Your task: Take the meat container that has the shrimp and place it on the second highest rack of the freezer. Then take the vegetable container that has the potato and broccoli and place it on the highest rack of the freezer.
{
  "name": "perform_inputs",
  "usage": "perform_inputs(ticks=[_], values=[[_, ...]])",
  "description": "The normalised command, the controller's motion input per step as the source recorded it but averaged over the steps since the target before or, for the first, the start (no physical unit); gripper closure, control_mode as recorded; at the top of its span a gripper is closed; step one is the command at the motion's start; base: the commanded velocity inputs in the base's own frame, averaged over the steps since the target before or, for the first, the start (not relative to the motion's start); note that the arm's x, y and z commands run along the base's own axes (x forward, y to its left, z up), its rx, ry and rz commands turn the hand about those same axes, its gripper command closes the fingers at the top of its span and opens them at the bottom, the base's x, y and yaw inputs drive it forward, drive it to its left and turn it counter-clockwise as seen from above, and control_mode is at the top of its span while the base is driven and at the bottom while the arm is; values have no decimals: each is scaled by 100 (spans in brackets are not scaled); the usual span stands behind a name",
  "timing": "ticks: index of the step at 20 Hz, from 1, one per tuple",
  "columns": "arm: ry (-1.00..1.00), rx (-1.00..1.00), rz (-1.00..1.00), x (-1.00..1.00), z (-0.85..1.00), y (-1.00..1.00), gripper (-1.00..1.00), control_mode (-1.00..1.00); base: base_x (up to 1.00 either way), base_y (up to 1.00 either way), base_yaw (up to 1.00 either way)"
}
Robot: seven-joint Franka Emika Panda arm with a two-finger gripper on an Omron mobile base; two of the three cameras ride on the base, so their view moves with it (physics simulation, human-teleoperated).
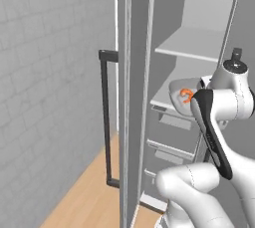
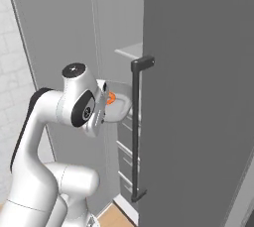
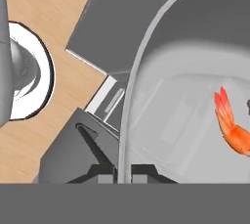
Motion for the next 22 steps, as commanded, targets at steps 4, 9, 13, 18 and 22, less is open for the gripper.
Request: perform_inputs(ticks=[4,9,13,18,22], values=[[0,0,0,0,0,0,100,100,56,0,-2],[0,0,0,0,0,0,100,100,53,2,-3],[0,0,0,0,0,0,100,100,51,16,-6],[0,0,0,0,0,0,100,100,48,21,-8],[0,0,0,0,0,0,100,100,24,36,-12]])
